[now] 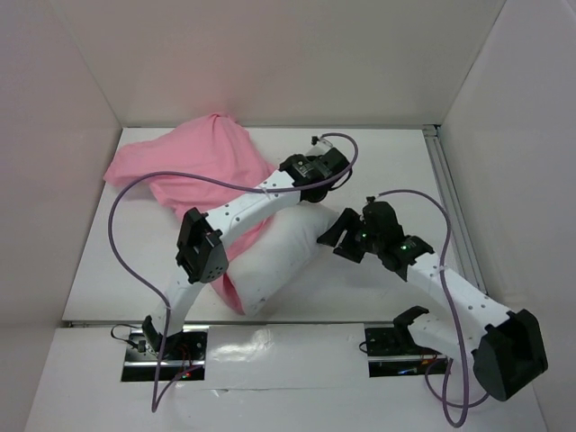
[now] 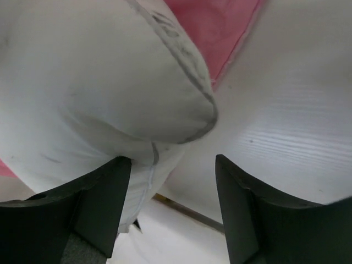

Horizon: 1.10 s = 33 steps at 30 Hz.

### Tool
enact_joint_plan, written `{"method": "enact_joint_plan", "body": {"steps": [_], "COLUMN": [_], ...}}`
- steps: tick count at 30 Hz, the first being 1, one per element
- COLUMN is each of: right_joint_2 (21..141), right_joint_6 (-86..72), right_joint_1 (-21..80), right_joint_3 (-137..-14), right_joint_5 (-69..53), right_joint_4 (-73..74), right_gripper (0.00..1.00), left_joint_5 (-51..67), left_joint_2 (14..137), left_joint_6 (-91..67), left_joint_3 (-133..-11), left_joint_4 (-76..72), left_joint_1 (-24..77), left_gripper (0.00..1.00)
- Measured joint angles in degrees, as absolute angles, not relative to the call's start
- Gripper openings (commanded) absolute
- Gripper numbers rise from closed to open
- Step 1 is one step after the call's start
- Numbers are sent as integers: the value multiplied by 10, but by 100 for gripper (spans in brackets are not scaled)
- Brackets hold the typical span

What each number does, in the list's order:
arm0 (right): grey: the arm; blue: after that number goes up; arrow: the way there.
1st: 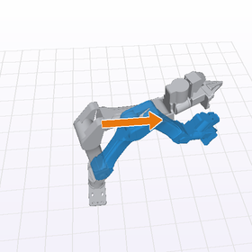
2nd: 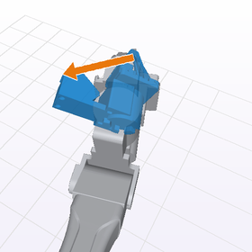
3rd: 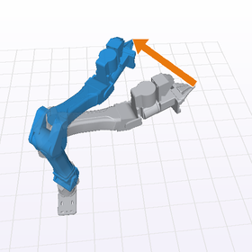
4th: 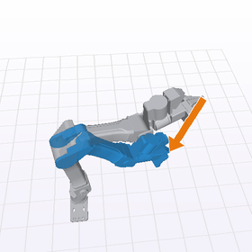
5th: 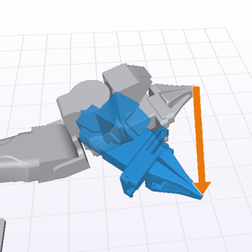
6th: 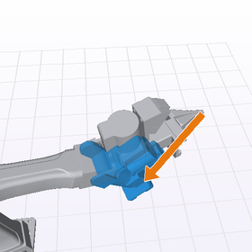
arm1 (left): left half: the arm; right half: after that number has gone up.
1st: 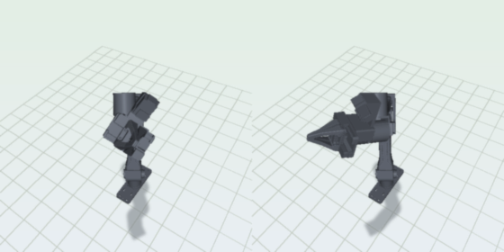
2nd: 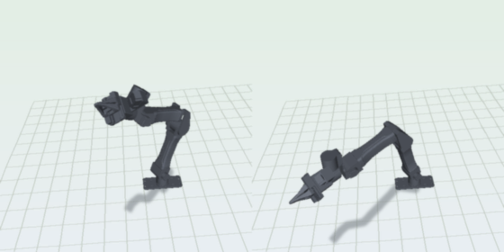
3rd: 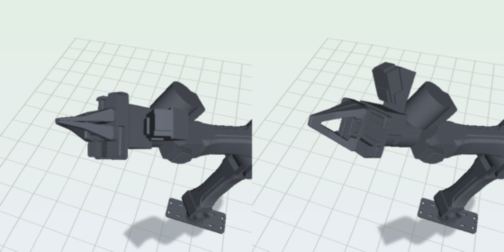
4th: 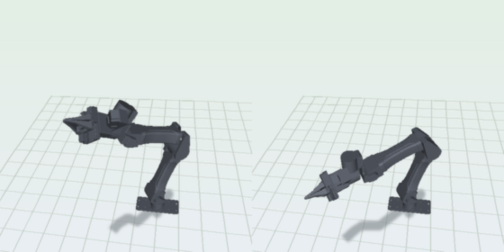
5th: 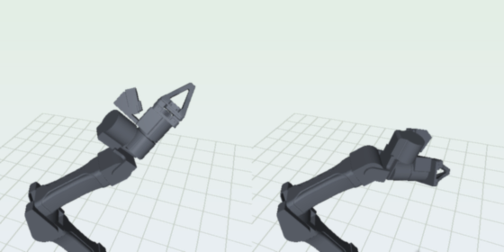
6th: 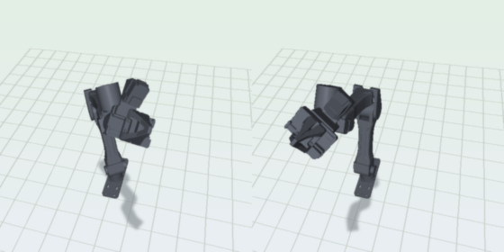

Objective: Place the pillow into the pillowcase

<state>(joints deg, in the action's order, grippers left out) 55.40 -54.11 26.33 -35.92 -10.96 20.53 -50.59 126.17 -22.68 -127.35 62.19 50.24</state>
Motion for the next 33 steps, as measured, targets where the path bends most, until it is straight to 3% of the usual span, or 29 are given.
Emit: {"method": "enact_joint_plan", "body": {"steps": [1,2,3,4,5,12,17,21,27,33], "right_joint_2": [567,580,591,602,611,714,686,645,708,819], "right_joint_6": [-545,-547,-546,-551,-550,-512,-509,-524,-575,-589], "right_joint_1": [270,278,283,288,291,288,273,296,318,317], "right_joint_3": [-350,-343,-339,-338,-338,-458,-535,-513,-402,-417], "right_joint_5": [-113,-114,-113,-111,-109,-112,-118,-93,-55,-68], "right_joint_4": [184,159,139,118,100,65,6,-81,-202,-192], "right_gripper": [55,26,12,3,0,0,0,0,0,0], "left_joint_5": [-504,-496,-488,-474,-456,-274,-148,-87,-29,31], "left_joint_2": [1262,1262,1262,1261,1260,1160,1040,969,1015,1080], "left_joint_6": [-224,-223,-222,-222,-222,-208,-217,-230,-256,-291], "left_joint_3": [-1278,-1283,-1289,-1296,-1300,-1273,-1280,-1285,-1271,-1219], "left_joint_4": [621,620,620,619,616,589,554,541,536,511], "left_joint_1": [502,501,500,500,499,474,474,484,474,474], "left_gripper": [0,0,0,0,0,0,0,0,0,0]}}
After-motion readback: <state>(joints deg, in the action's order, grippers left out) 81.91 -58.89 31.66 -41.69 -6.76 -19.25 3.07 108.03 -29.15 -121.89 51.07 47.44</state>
